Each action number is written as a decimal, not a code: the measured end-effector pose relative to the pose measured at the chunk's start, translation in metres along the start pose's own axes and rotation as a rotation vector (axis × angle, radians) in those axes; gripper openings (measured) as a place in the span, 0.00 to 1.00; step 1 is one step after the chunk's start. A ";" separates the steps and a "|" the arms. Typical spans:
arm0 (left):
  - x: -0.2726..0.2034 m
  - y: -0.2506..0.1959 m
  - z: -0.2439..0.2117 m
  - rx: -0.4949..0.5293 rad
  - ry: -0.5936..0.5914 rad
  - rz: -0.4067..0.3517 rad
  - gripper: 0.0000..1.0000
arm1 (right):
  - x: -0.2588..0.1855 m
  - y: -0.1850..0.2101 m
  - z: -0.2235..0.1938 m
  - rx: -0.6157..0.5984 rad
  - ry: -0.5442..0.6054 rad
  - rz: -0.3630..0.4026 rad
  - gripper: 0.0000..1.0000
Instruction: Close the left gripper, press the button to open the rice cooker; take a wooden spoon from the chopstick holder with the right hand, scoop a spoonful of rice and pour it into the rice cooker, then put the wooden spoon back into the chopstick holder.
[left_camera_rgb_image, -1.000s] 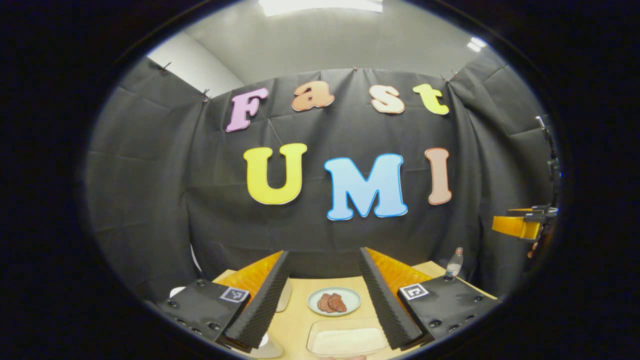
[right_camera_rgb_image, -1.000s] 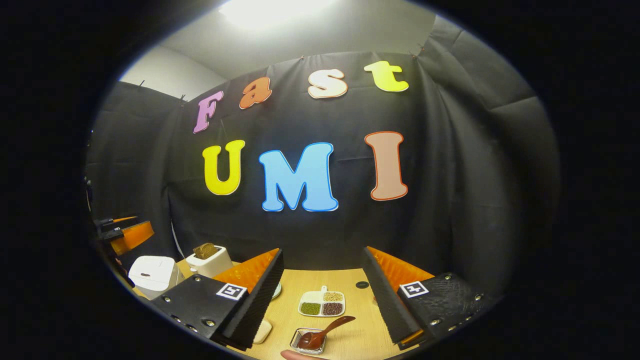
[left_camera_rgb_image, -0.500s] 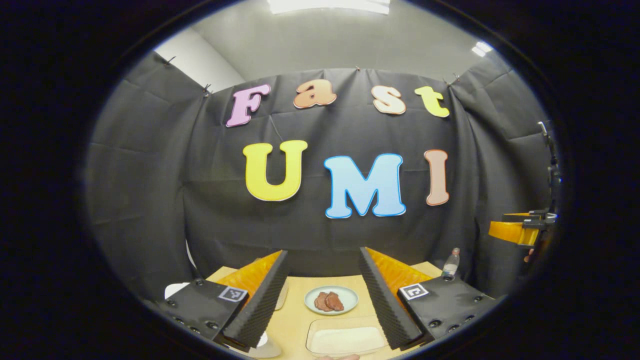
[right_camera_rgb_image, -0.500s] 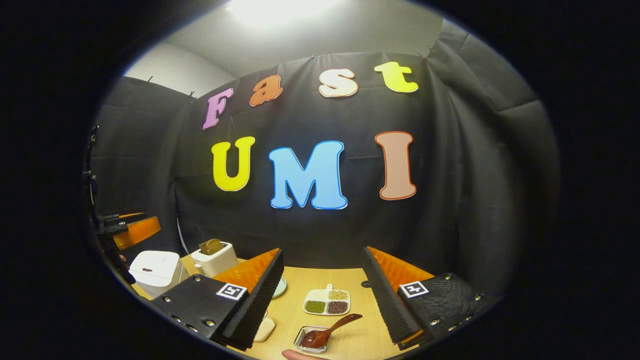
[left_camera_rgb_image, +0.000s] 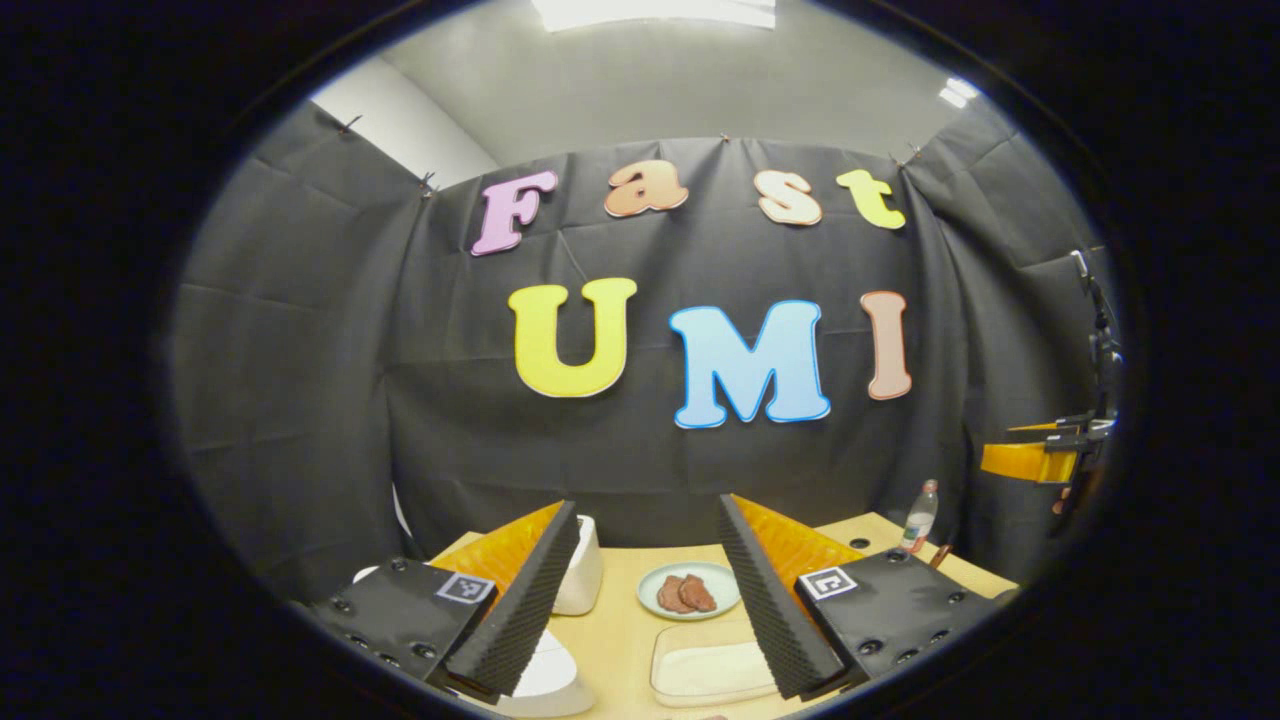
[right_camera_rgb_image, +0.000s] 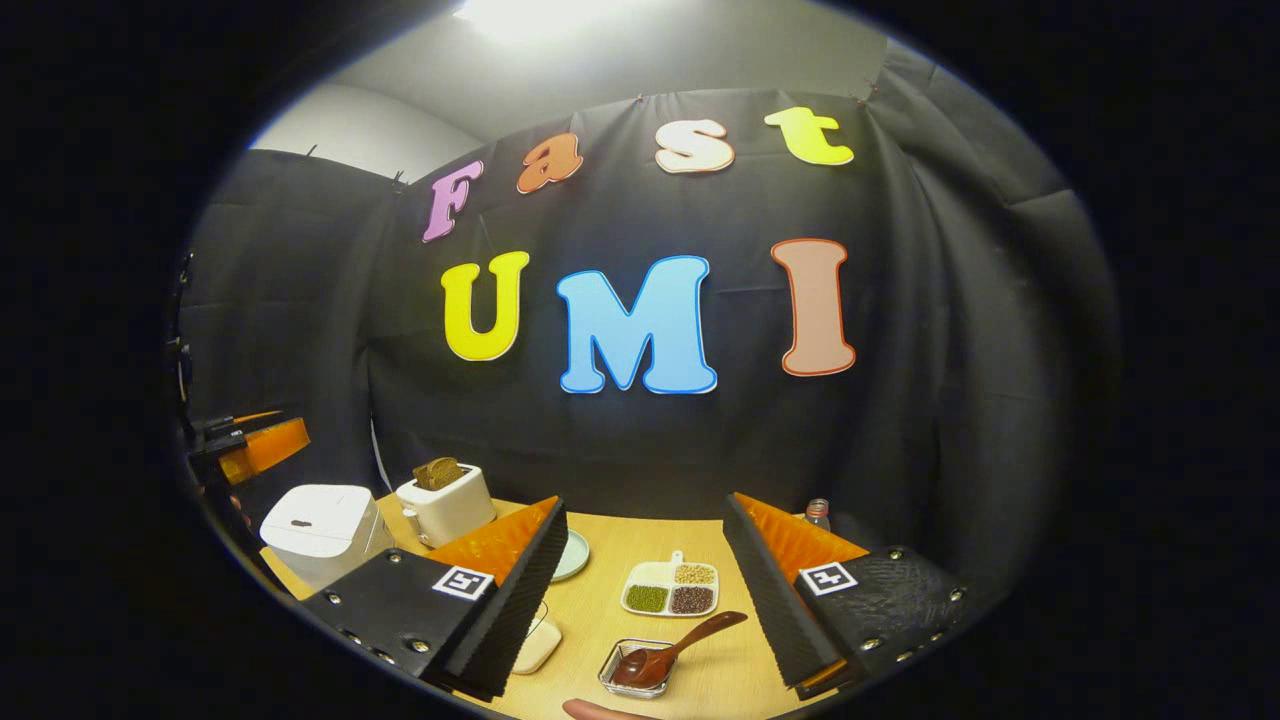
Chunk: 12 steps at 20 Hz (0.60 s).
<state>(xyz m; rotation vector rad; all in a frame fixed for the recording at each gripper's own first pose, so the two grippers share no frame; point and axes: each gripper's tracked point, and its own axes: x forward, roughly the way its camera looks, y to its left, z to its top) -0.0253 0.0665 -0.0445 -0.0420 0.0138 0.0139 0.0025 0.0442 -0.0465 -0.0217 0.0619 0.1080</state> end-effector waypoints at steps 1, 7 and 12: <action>-0.002 0.010 -0.006 -0.003 0.003 0.009 0.94 | 0.001 0.001 -0.003 0.003 -0.001 0.001 0.96; -0.005 0.064 -0.042 -0.017 0.037 0.023 0.51 | 0.007 0.004 -0.026 0.008 0.027 0.014 0.96; -0.007 0.110 -0.093 -0.026 0.112 0.051 0.10 | 0.007 0.004 -0.031 0.031 0.031 0.009 0.96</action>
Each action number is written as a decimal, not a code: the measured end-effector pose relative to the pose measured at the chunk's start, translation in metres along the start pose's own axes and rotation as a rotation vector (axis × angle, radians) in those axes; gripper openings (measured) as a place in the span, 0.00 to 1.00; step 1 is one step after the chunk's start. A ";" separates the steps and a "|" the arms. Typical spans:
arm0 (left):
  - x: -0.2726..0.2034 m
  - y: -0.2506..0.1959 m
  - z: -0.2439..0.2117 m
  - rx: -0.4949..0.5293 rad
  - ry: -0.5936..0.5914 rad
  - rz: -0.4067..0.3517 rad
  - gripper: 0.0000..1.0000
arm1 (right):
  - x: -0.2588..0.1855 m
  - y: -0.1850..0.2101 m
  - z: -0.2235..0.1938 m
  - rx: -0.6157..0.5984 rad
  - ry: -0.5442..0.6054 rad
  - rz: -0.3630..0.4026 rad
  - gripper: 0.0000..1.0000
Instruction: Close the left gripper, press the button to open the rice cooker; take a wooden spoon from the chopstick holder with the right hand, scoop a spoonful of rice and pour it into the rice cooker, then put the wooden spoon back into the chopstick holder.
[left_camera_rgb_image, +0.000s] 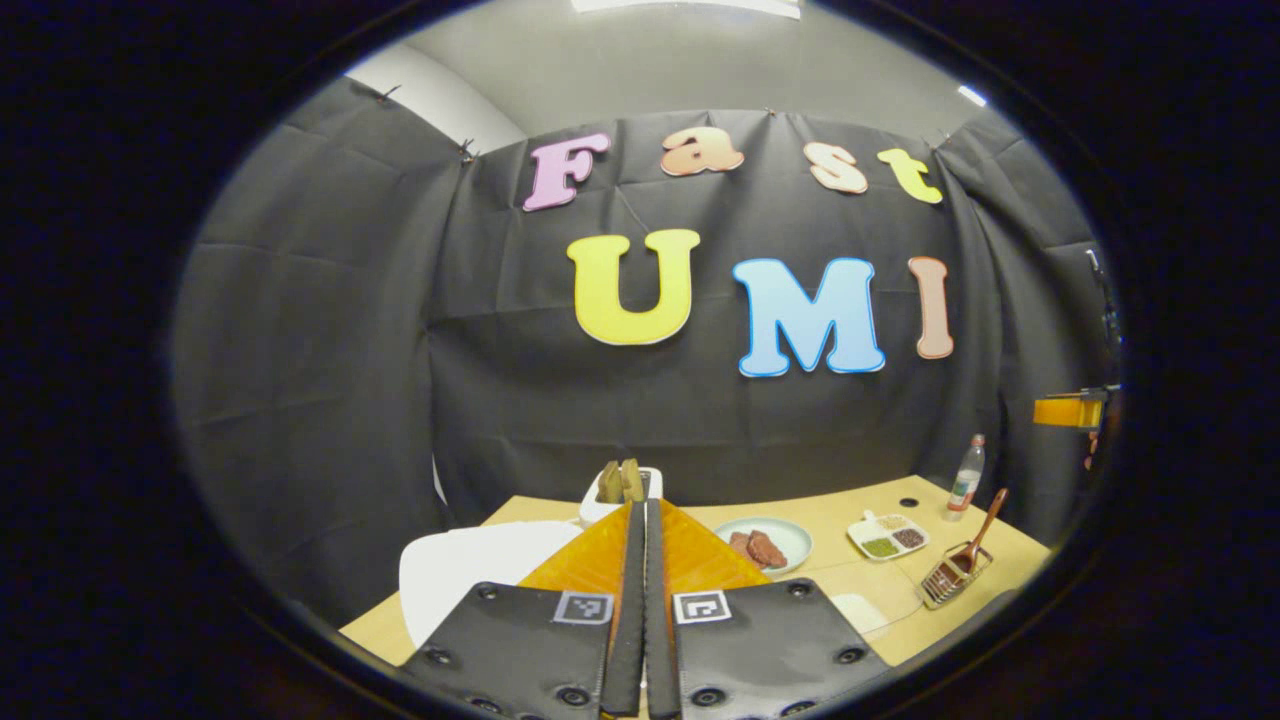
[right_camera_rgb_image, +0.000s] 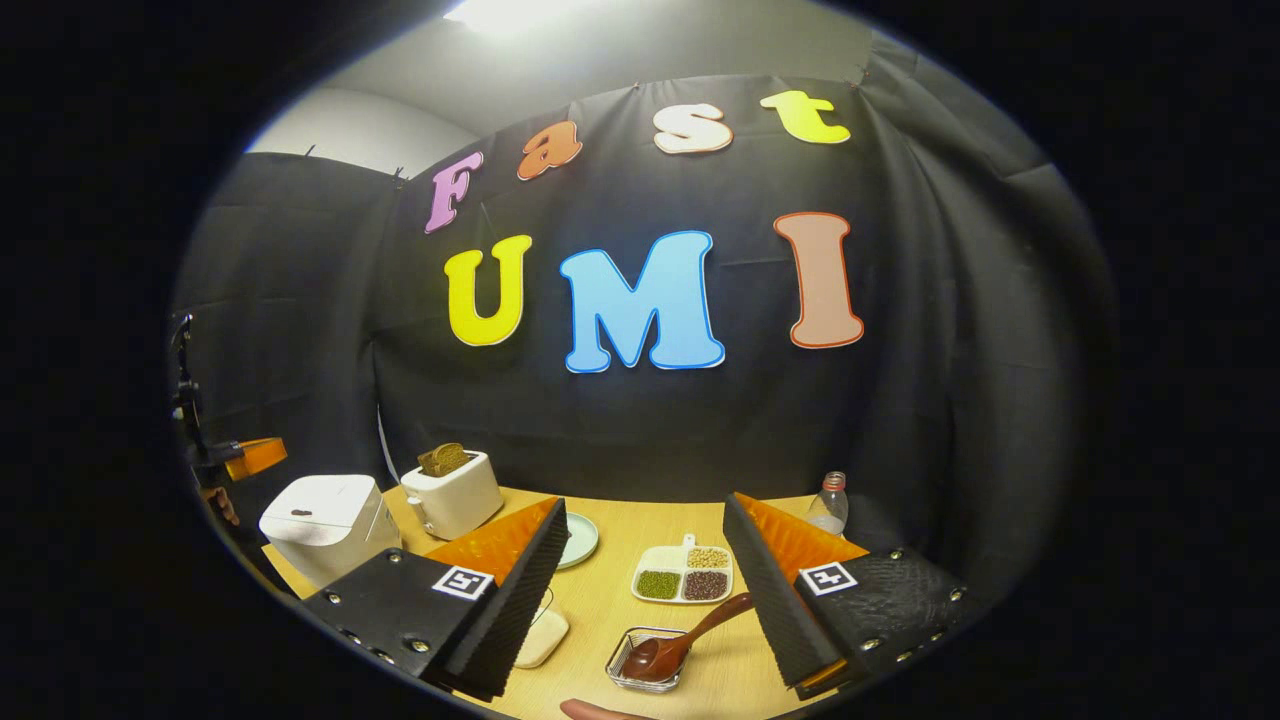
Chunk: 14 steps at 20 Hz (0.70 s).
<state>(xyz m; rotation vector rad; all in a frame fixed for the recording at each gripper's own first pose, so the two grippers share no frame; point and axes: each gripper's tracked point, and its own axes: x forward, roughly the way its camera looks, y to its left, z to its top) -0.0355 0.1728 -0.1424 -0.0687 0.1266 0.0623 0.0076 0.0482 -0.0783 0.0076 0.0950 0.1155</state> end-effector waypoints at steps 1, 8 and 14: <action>-0.001 0.006 -0.010 -0.019 0.018 -0.006 0.08 | 0.000 -0.001 0.000 0.000 0.001 -0.003 0.96; 0.006 0.055 -0.067 -0.079 0.141 0.047 0.08 | -0.003 -0.013 -0.004 0.031 0.001 -0.015 0.96; 0.004 0.060 -0.096 -0.070 0.198 0.060 0.10 | -0.003 -0.015 -0.008 0.029 0.008 -0.016 0.96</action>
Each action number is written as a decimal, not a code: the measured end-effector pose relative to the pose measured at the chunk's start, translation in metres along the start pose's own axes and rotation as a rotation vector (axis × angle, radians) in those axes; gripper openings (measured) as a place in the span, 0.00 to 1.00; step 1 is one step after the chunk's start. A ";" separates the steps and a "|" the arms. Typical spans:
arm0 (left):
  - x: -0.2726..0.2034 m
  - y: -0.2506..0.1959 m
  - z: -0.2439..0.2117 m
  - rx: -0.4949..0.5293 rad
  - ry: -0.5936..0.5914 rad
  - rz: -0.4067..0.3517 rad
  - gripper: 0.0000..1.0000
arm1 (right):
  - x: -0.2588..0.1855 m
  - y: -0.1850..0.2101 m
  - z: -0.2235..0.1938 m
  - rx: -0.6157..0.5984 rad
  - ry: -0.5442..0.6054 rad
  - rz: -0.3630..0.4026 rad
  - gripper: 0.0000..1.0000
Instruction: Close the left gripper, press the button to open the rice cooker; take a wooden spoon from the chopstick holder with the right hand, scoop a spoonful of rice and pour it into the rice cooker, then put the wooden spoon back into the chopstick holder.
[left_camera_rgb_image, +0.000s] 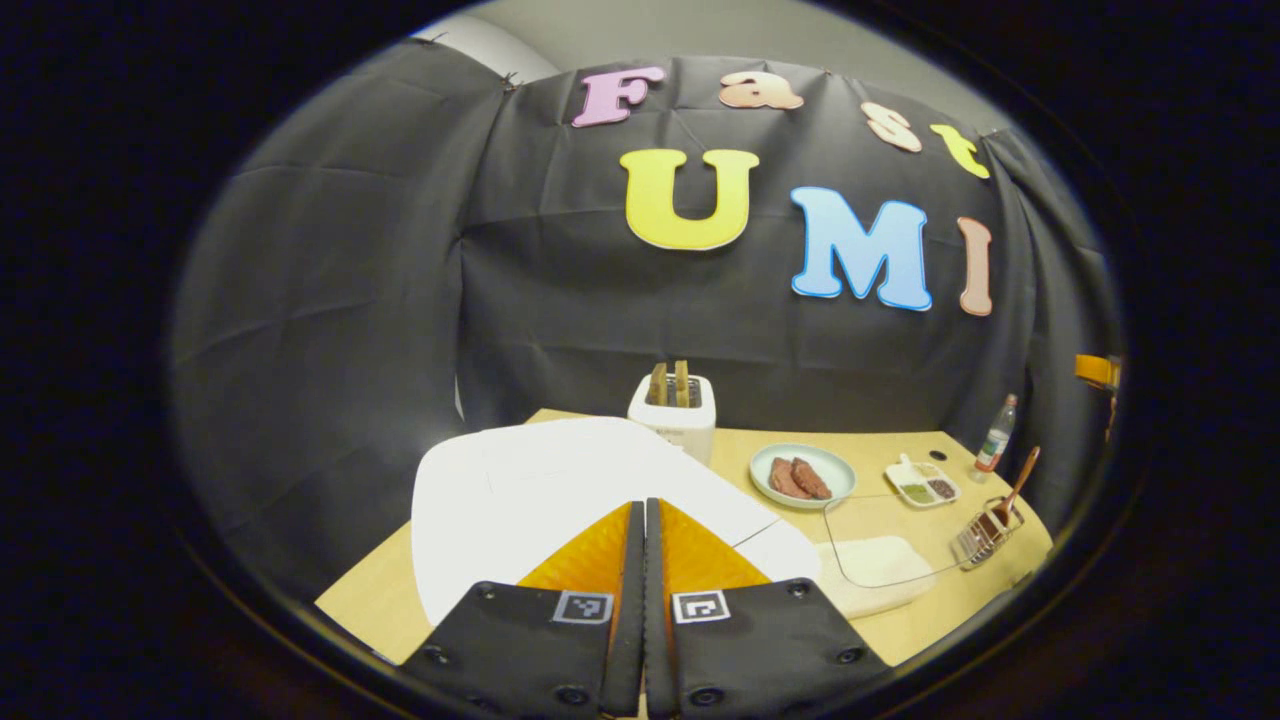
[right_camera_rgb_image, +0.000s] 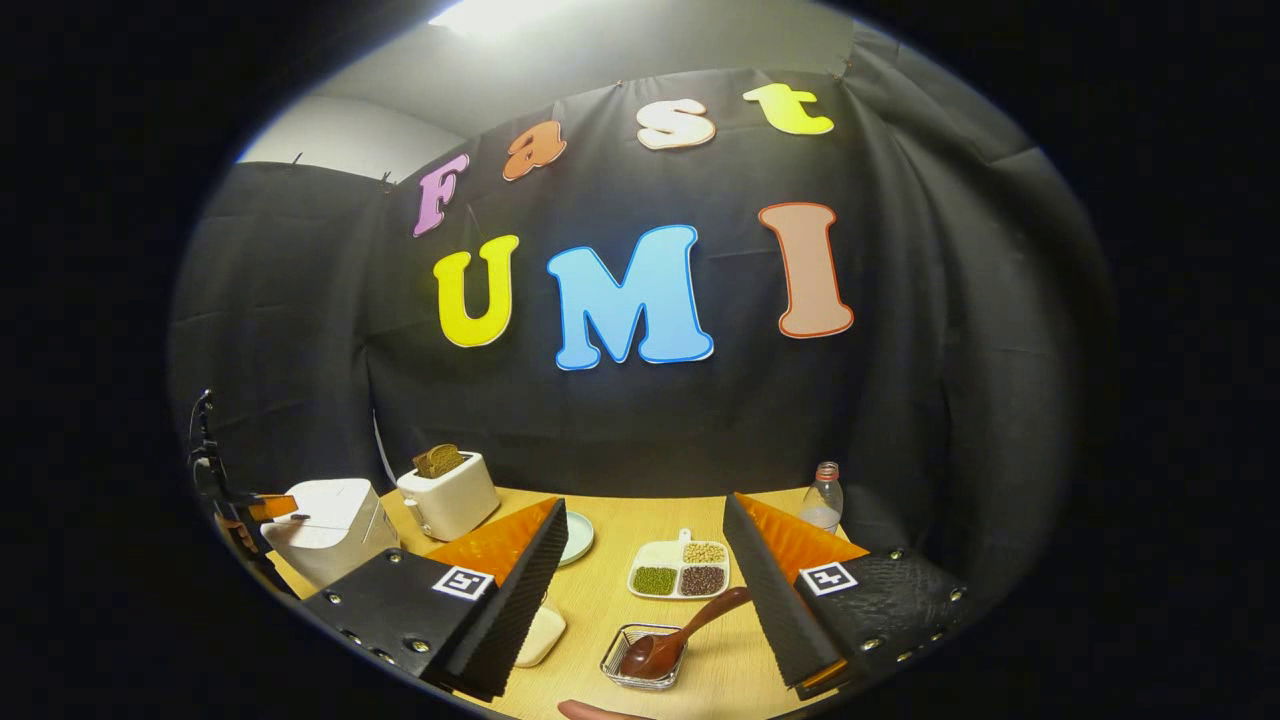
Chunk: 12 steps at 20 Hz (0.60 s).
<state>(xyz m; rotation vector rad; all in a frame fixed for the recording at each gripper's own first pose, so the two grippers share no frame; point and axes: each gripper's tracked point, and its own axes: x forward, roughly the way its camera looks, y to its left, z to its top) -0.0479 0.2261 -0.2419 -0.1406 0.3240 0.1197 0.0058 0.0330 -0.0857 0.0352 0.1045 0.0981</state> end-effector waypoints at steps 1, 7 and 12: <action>0.001 0.003 -0.001 -0.001 -0.001 0.004 0.10 | 0.000 -0.001 0.001 0.002 0.000 -0.001 0.96; 0.012 0.008 -0.021 -0.022 0.060 0.014 0.08 | 0.000 -0.002 -0.007 0.000 0.023 -0.008 0.96; 0.006 0.013 0.004 0.000 0.008 0.060 0.08 | 0.001 0.001 -0.014 0.026 0.051 0.020 0.96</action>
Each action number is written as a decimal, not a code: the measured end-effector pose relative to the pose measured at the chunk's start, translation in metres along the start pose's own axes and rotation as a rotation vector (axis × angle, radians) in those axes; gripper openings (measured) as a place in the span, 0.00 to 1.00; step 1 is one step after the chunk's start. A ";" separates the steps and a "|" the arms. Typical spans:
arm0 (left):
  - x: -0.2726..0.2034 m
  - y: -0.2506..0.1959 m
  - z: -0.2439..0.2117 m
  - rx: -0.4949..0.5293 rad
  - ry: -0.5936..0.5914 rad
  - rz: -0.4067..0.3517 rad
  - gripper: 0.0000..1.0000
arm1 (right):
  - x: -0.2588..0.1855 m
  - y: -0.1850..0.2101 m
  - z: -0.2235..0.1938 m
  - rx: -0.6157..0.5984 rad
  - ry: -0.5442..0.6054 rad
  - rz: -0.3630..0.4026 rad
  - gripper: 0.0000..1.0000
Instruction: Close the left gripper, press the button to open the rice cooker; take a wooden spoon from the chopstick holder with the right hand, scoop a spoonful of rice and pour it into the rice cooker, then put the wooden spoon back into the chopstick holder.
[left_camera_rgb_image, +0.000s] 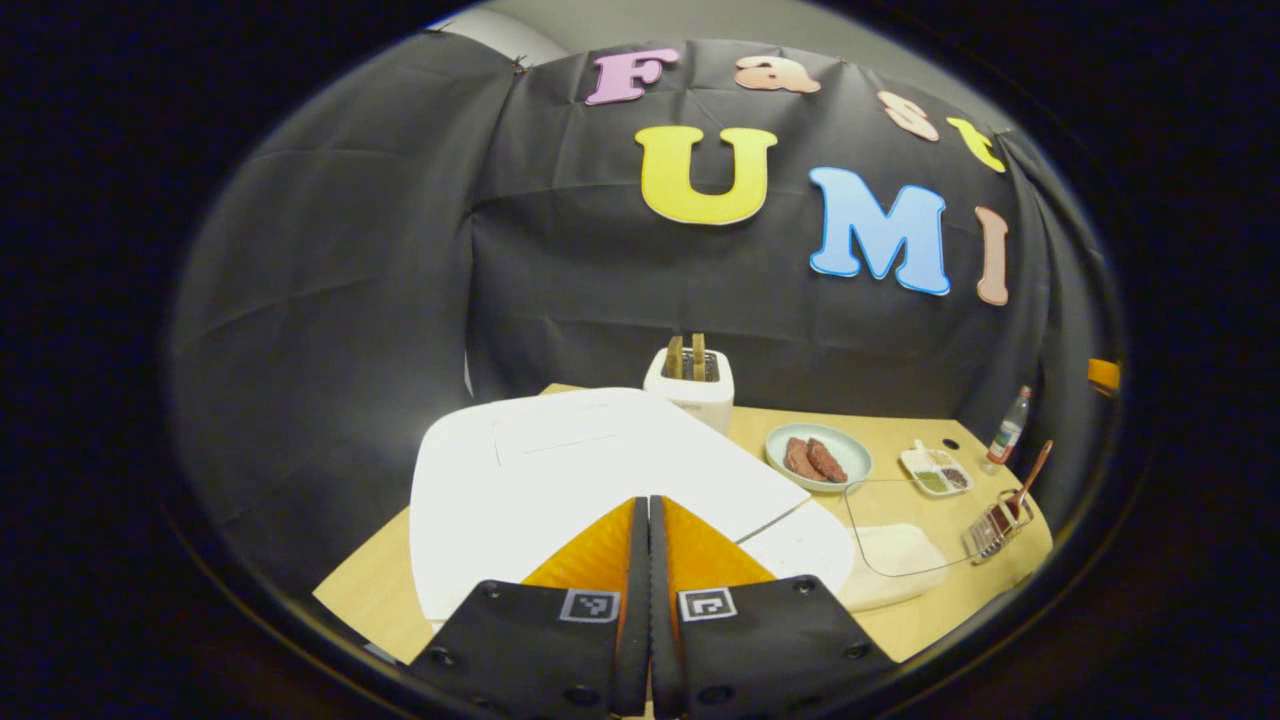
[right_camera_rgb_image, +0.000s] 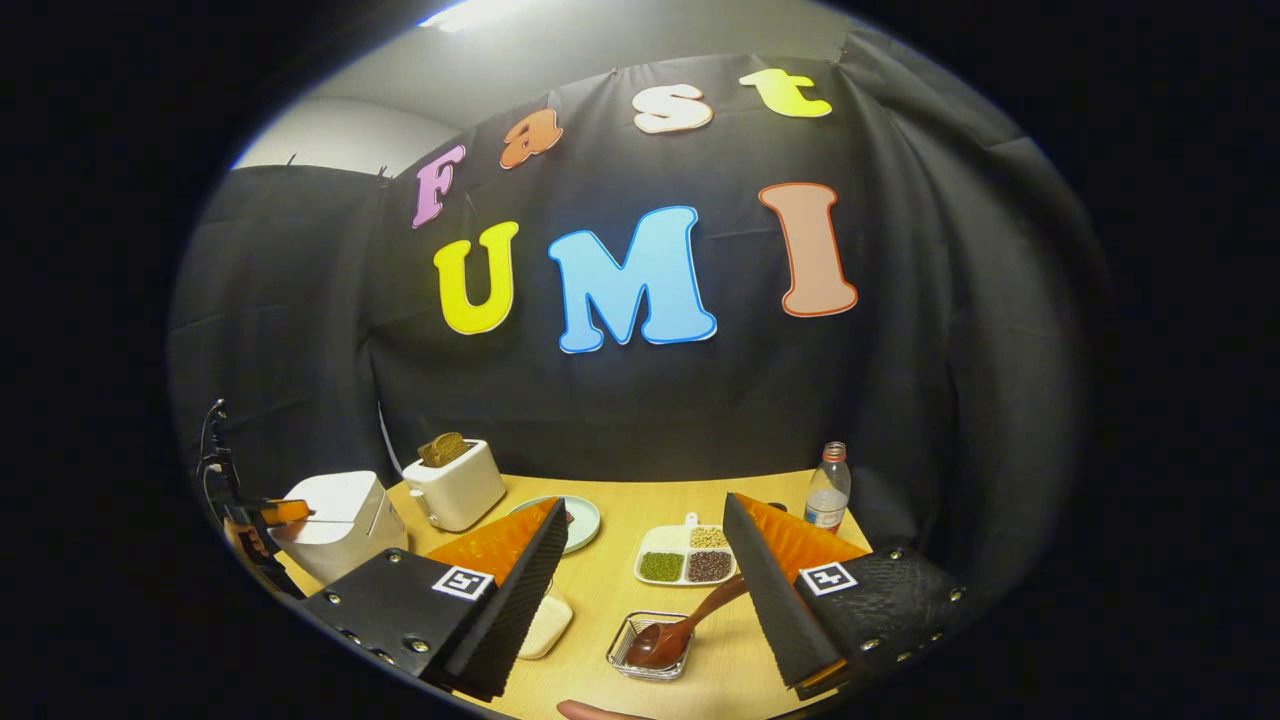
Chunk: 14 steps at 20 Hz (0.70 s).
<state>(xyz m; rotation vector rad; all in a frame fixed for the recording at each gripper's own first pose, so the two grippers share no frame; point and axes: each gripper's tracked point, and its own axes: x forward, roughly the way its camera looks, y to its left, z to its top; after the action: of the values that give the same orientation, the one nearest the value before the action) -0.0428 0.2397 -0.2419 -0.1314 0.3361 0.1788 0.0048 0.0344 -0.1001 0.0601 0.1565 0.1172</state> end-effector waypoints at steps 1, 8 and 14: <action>-0.004 0.003 0.023 0.018 -0.062 0.022 0.14 | 0.001 -0.002 0.000 -0.005 0.000 -0.004 0.96; -0.051 -0.045 0.120 0.034 -0.278 -0.037 0.93 | -0.003 -0.006 0.004 -0.008 -0.017 -0.012 0.96; -0.055 -0.087 0.115 0.013 -0.297 -0.094 0.96 | -0.009 -0.017 0.006 -0.040 -0.044 -0.034 0.96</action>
<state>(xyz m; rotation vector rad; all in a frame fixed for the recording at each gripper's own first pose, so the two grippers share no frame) -0.0402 0.1650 -0.1070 -0.1058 0.0353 0.1006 -0.0007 0.0157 -0.0939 0.0200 0.1113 0.0855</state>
